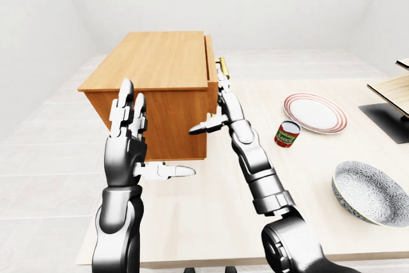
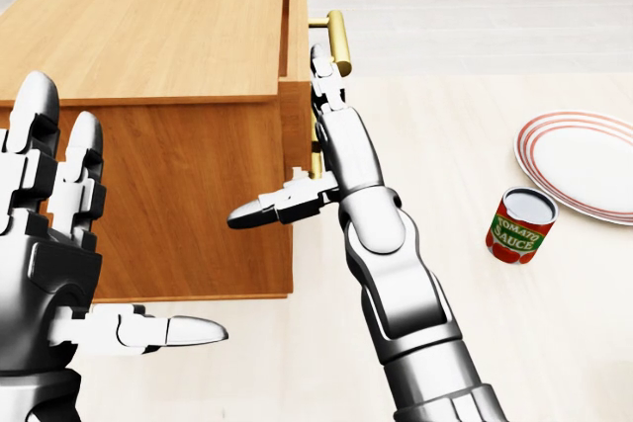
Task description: Close the top drawer of the cabinet.
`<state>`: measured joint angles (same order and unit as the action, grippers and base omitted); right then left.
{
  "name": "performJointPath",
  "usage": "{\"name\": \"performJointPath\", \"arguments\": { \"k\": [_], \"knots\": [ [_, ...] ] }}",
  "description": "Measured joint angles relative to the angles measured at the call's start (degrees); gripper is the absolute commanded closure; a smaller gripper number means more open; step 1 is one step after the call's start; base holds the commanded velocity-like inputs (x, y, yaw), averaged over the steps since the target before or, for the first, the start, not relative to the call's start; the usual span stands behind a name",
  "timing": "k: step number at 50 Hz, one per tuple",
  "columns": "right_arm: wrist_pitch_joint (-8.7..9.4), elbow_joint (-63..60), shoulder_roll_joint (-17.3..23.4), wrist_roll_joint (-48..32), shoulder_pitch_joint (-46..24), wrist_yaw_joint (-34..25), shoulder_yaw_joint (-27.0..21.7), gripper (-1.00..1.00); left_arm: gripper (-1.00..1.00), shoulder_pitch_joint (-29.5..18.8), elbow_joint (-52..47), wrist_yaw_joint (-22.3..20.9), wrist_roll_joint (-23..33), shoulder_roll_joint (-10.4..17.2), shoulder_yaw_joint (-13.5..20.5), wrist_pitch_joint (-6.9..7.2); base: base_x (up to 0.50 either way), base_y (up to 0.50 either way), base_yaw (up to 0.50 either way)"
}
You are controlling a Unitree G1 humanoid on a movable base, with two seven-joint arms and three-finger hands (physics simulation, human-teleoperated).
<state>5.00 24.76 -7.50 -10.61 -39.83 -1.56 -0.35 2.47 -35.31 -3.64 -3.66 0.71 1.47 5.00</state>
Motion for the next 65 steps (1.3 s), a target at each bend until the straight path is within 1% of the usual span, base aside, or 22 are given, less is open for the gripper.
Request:
{"name": "performJointPath", "arguments": {
  "k": [20, 50, 65],
  "knots": [
    [0.00, 1.40, -0.75, -0.85, -0.95, 0.06, 1.31, -1.00, -1.00, -0.06, -0.19, 0.02, -0.02, 0.01, -0.02, 0.00, 0.00, 0.00, 0.00],
    [0.00, 2.86, -0.63, -1.96, -1.61, -0.31, 3.55, -1.00, -1.00, -0.04, -0.16, -0.03, -0.07, 0.01, 0.02, 0.00, 0.00, 0.00, 0.00],
    [0.00, 4.18, 0.86, -2.24, -2.40, -0.61, 4.92, -1.00, -1.00, -0.18, 0.06, -0.02, -0.11, 0.02, 0.07, 0.00, 0.00, 0.00, 0.00]
  ]
}}
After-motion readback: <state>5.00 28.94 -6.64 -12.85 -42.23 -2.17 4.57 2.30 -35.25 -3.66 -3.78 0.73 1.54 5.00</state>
